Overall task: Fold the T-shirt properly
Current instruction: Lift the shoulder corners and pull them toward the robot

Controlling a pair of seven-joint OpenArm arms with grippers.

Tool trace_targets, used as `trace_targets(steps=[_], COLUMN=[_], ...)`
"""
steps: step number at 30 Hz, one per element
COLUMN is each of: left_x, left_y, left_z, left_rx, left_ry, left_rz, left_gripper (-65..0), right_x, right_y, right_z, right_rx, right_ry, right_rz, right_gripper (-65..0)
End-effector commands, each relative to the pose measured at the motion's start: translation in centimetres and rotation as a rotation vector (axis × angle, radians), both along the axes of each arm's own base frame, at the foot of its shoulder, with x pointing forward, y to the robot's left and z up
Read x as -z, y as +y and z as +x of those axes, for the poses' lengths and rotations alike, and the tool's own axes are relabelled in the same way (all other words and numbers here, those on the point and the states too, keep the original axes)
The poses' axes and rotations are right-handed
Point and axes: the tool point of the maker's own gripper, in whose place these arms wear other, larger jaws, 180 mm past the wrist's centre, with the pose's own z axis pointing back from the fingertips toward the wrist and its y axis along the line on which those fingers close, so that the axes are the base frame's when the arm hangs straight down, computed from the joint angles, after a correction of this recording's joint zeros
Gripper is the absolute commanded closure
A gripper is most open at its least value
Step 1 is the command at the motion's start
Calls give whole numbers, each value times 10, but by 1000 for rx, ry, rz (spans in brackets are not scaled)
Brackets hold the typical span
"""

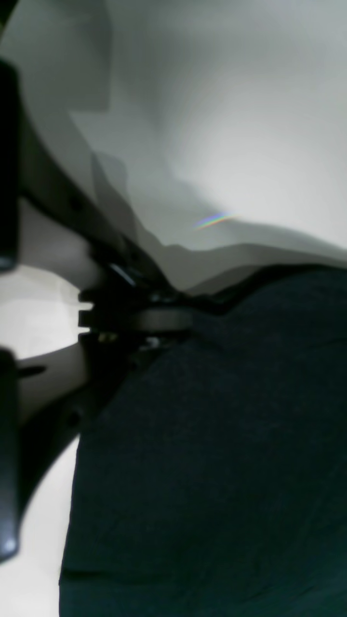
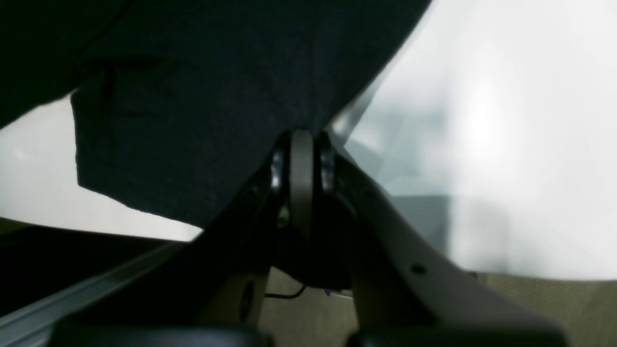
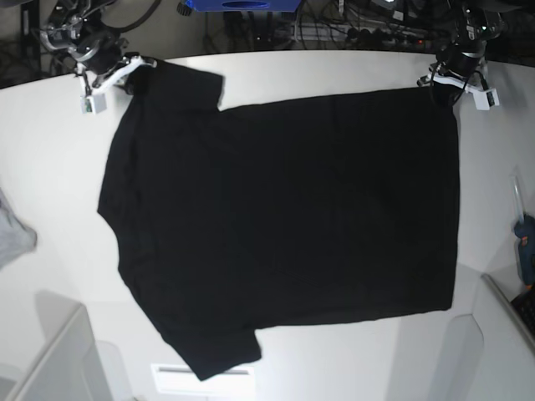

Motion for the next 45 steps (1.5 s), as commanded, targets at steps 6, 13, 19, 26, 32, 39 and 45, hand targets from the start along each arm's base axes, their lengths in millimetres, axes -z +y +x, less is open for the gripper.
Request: trace_targets(steps=[6, 13, 19, 26, 32, 39, 45], left_x=[-3, -11, -46, -49, -59, -82, -95], left_y=[-15, -17, 15, 1, -7, -15, -11], left_z=[-19, -34, -44, -33, -14, 5, 9], left_rx=[140, 168, 124, 141, 125, 128, 104], left_ry=[27, 43, 17, -15, -81, -126, -166], left_rz=[0, 19, 123, 110, 99, 112, 126], left_gripper=[0, 0, 0, 0, 0, 0, 0], right_x=[-3, -17, -29, -49, -64, -72, -77], right_y=[-7, -9, -9, -10, -10, -9, -8], right_z=[-29, -46, -36, 3, 33, 59, 72], right_rx=[3, 6, -11, -22, -54, -82, -91], right_ry=[32, 16, -22, -131, -162, -158, -167], right_rz=[-50, -87, -108, -135, -165, -178, -182], right_gripper=[0, 0, 0, 0, 0, 0, 0])
